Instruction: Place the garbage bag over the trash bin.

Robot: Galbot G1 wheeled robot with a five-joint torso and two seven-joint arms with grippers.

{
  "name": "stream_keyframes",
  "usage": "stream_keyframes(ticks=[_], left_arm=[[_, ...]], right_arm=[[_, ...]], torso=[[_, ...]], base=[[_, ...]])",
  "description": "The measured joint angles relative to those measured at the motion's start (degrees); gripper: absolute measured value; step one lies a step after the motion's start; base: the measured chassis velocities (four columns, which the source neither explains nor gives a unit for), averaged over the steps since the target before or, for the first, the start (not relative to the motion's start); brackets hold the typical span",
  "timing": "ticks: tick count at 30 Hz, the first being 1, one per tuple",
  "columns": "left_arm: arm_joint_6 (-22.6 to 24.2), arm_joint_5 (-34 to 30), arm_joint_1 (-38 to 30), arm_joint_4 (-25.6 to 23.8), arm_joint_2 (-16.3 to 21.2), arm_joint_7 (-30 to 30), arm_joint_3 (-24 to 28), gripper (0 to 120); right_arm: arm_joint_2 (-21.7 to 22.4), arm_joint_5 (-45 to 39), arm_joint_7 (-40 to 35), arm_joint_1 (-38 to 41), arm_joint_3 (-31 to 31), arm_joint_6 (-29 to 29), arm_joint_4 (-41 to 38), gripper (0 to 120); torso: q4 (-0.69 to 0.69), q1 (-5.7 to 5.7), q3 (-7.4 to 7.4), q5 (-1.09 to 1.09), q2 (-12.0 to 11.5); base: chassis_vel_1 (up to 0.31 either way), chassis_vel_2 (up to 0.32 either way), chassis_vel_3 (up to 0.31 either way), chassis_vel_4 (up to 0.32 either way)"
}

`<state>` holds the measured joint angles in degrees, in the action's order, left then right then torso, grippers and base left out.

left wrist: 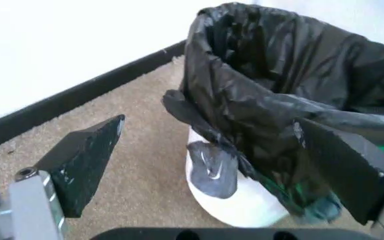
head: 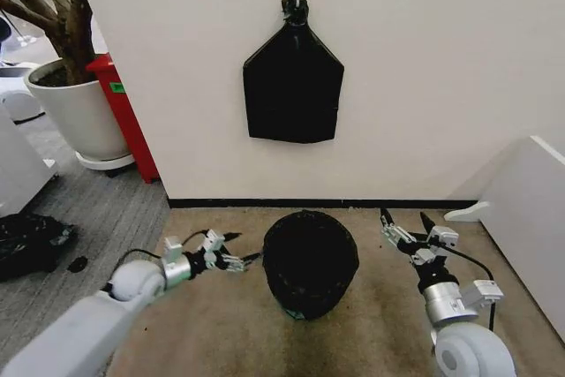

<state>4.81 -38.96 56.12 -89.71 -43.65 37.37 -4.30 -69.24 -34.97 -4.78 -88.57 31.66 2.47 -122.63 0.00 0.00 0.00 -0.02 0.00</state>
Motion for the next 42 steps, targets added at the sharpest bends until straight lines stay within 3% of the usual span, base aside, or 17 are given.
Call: stream_keyframes(ticks=[5, 9, 13, 16, 18, 19, 22, 24, 28, 30, 31, 34, 36, 37, 38, 40, 42], left_arm=[[0.86, -2.14, 0.90, -4.12, 2.71, -0.11, -1.48, 100], [0.89, -6.49, 2.57, -8.38, 4.90, -6.30, -2.78, 100], [0.18, -11.38, 9.68, -18.11, 6.02, -23.73, -7.67, 100], [0.05, -11.62, 12.94, -21.46, 5.63, -29.42, -12.08, 100], [0.35, -10.86, 18.34, -26.13, 4.56, -35.19, -18.49, 100], [0.76, -10.12, 22.78, -29.62, 3.42, -39.29, -23.69, 100], [0.80, -8.07, 33.87, -37.42, 0.05, -43.70, -35.76, 100], [0.72, -7.38, 36.47, -38.92, -0.88, -43.87, -38.33, 100], [-0.90, -2.77, 50.57, -47.20, -9.40, -40.99, -55.52, 100], [-2.50, -0.82, 54.77, -48.46, -12.96, -38.89, -59.38, 100], [-2.50, -0.82, 54.77, -48.46, -12.96, -38.89, -59.38, 100], [-7.15, 3.16, 62.57, -50.12, -23.02, -35.08, -62.24, 100], [-8.92, 4.30, 64.58, -50.70, -25.87, -34.04, -62.07, 100], [-11.03, 6.13, 66.70, -51.38, -29.47, -32.75, -61.01, 100], [-11.03, 6.13, 66.70, -51.38, -29.47, -32.75, -61.01, 100], [-13.30, 8.65, 69.31, -53.20, -34.09, -31.59, -57.95, 100], [-13.78, 10.44, 70.38, -53.84, -35.66, -31.38, -55.58, 100]], right_arm=[[0.37, -0.20, -0.99, 0.24, -0.78, -0.60, -1.48, 100], [0.68, -0.34, -1.70, -0.40, -0.79, -1.13, -3.46, 100], [1.28, -0.04, -2.46, -2.08, 0.07, -2.17, -6.15, 100], [1.35, 0.31, -2.48, -2.81, 0.46, -2.66, -7.10, 100], [1.35, 0.90, -2.59, -3.89, 0.70, -3.36, -8.54, 100], [1.19, 1.66, -2.73, -4.72, 0.73, -3.74, -9.51, 100], [0.41, 4.04, -2.91, -6.34, 0.76, -4.46, -11.28, 100], [0.22, 4.55, -3.00, -6.80, 0.79, -4.81, -11.72, 100], [-1.79, 7.62, -3.37, -10.31, 0.98, -7.84, -14.97, 100], [-2.71, 9.02, -3.11, -11.33, 1.22, -8.09, -15.63, 100], [-2.71, 9.02, -3.11, -11.33, 1.22, -8.09, -15.63, 100], [-5.17, 11.48, -1.15, -13.83, 2.18, -7.07, -16.49, 100], [-6.16, 12.19, -0.02, -14.76, 2.59, -6.10, -16.52, 100], [-7.66, 13.19, 1.51, -15.88, 3.13, -4.67, -16.52, 100], [-7.66, 13.19, 1.51, -15.88, 3.13, -4.67, -16.52, 100], [-9.92, 13.69, 3.02, -17.77, 3.79, -2.88, -16.93, 100], [-11.31, 13.67, 4.06, -18.96, 4.40, -2.07, -17.35, 100]], torso=[[0.00, 0.00, 0.00, 0.01, 0.00], [-0.02, 0.00, 0.00, 0.03, 0.00], [-0.01, 0.00, 0.01, -0.02, 0.00], [-0.02, 0.00, 0.00, 0.05, 0.00], [-0.01, 0.00, 0.00, 0.01, 0.00], [-0.01, 0.00, 0.00, -0.01, 0.00], [-0.01, 0.00, 0.00, 0.03, 0.00], [-0.01, -0.01, 0.00, 0.02, 0.00], [-0.01, -0.01, -0.01, 0.04, 0.01], [-0.01, -0.01, -0.01, 0.03, 0.01], [-0.01, -0.01, -0.01, 0.03, 0.01], [0.02, -0.01, -0.01, 0.00, 0.00], [0.02, -0.01, -0.01, 0.02, 0.01], [0.02, -0.01, -0.01, 0.06, 0.01], [0.02, -0.01, -0.01, 0.06, 0.01], [-0.01, -0.01, -0.01, 0.03, 0.01], [-0.02, -0.01, -0.01, 0.05, 0.01]], base=[[0.000, 0.000, 0.000, 0.000], [0.000, 0.000, 0.000, 0.000], [0.000, 0.000, 0.000, 0.000], [0.000, 0.000, 0.000, 0.000], [0.000, 0.000, 0.000, 0.000], [0.000, 0.000, 0.000, 0.000], [0.000, 0.000, 0.000, 0.000], [0.000, 0.000, 0.000, 0.000], [0.000, 0.000, 0.000, 0.000], [0.000, 0.000, 0.000, 0.000], [0.000, 0.000, 0.000, 0.000], [0.000, 0.000, 0.000, 0.000], [0.000, 0.000, 0.000, 0.000], [0.000, 0.000, 0.000, 0.000], [0.000, 0.000, 0.000, 0.000], [0.000, 0.000, 0.000, 0.000], [0.000, 0.000, 0.000, 0.000]])
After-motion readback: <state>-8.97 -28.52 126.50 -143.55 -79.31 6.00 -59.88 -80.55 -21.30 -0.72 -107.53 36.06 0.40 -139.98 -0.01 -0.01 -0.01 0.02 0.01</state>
